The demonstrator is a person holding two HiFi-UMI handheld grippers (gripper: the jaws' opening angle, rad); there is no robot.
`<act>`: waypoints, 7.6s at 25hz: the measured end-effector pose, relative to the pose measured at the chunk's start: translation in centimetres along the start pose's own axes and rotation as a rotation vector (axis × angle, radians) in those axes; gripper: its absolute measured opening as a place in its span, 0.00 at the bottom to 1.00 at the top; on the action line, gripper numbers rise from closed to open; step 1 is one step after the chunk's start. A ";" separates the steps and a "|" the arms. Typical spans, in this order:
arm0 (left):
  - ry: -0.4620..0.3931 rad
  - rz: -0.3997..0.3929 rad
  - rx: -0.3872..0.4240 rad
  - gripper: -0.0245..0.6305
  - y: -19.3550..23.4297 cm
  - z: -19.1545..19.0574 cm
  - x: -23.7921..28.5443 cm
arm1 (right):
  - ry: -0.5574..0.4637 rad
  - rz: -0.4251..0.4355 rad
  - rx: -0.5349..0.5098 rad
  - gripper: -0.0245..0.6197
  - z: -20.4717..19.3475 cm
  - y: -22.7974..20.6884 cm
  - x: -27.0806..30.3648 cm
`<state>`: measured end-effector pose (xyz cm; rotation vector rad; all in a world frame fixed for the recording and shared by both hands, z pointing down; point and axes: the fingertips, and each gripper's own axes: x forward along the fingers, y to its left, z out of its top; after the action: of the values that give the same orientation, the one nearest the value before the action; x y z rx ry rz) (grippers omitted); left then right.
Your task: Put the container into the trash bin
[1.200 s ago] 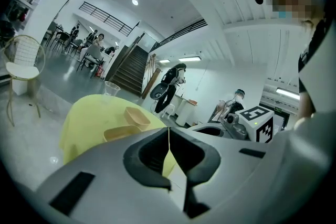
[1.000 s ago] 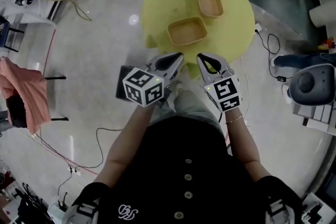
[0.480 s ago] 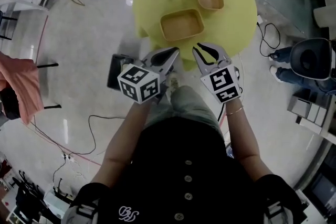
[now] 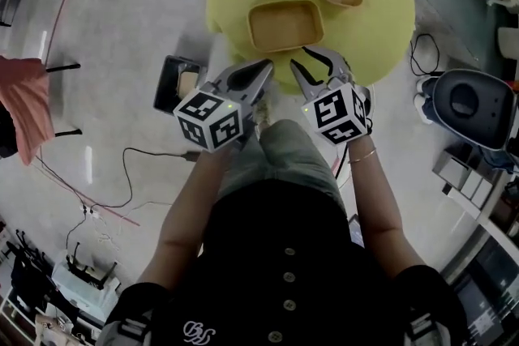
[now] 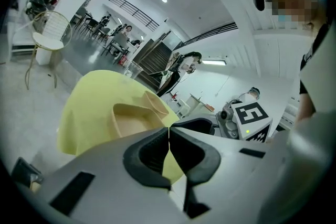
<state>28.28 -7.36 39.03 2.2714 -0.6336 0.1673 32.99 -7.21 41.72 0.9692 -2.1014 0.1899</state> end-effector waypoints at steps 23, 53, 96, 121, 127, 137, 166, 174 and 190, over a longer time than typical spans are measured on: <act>-0.070 0.113 -0.150 0.06 5.8 -1.2 -3.2 | 0.054 0.106 -0.278 0.07 2.0 2.3 6.8; -0.356 0.286 -0.185 0.06 10.5 1.2 -26.9 | -0.112 0.223 -0.459 0.07 18.1 18.4 7.3; -0.439 0.467 -0.459 0.06 24.3 -10.0 -38.6 | 0.063 0.675 -0.645 0.07 13.9 38.7 22.1; -0.403 0.505 -0.572 0.06 30.1 -16.7 -37.3 | 0.153 0.736 -0.525 0.07 7.7 43.5 29.1; -0.416 0.521 -0.572 0.06 30.4 -16.8 -38.0 | 0.160 0.701 -0.507 0.32 7.8 43.2 29.8; -0.405 0.509 -0.531 0.06 29.7 -15.1 -38.3 | 0.142 0.640 -0.453 0.32 8.5 41.7 27.9; -0.238 0.210 -0.114 0.06 15.7 -1.0 -37.9 | -0.124 0.252 0.096 0.17 19.6 29.8 9.2; -0.212 0.105 -0.019 0.06 11.3 1.5 -33.9 | -0.184 0.225 0.200 0.05 20.0 24.8 4.2; -0.213 -0.018 0.118 0.06 2.6 5.6 -29.2 | -0.384 0.323 0.241 0.04 24.0 22.0 -2.8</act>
<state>1.23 -1.40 27.81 2.4282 -0.7295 -0.0494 4.32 -0.61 27.54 0.8453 -2.6327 0.4611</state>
